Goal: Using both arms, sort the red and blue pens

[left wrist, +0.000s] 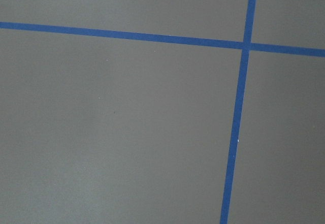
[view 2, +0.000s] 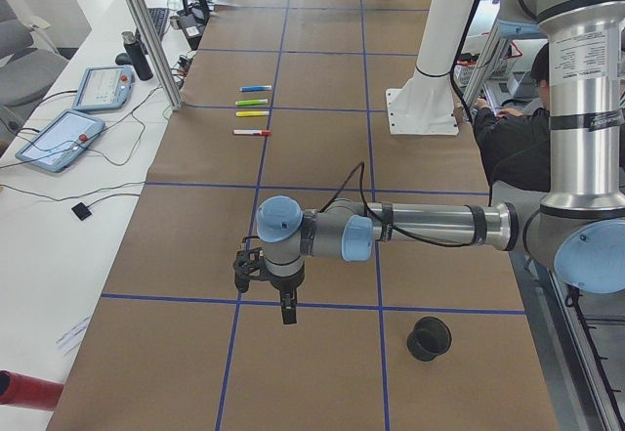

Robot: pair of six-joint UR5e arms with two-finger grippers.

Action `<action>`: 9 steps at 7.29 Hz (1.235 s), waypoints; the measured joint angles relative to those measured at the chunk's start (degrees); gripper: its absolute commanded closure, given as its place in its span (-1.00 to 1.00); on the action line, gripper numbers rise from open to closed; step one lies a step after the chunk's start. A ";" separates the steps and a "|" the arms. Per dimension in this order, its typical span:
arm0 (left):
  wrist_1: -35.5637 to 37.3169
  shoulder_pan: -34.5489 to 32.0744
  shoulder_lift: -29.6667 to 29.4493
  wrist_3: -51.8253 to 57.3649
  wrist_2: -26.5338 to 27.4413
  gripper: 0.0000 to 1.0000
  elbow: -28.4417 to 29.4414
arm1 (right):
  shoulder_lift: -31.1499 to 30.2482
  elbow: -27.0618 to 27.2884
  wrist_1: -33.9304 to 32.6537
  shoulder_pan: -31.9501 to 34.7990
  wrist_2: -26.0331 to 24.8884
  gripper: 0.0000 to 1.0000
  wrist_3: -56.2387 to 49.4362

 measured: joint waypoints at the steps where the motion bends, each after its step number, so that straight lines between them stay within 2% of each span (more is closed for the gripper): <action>1: -0.16 0.01 -0.07 0.01 -0.09 -1.00 -0.89 | -0.09 0.03 0.69 0.00 0.04 -1.00 0.04; 5: -0.60 0.32 -1.53 -0.95 -2.08 -1.00 -7.79 | -0.05 0.41 1.44 0.01 1.85 -1.00 0.08; 7: -0.26 1.10 -6.18 -3.00 -4.13 -1.00 -7.73 | 0.40 0.59 1.50 -0.01 2.02 -1.00 0.06; 9: -0.60 3.93 -10.93 -3.83 -4.79 -1.00 -6.95 | 3.43 1.14 1.03 -0.31 2.23 -1.00 0.06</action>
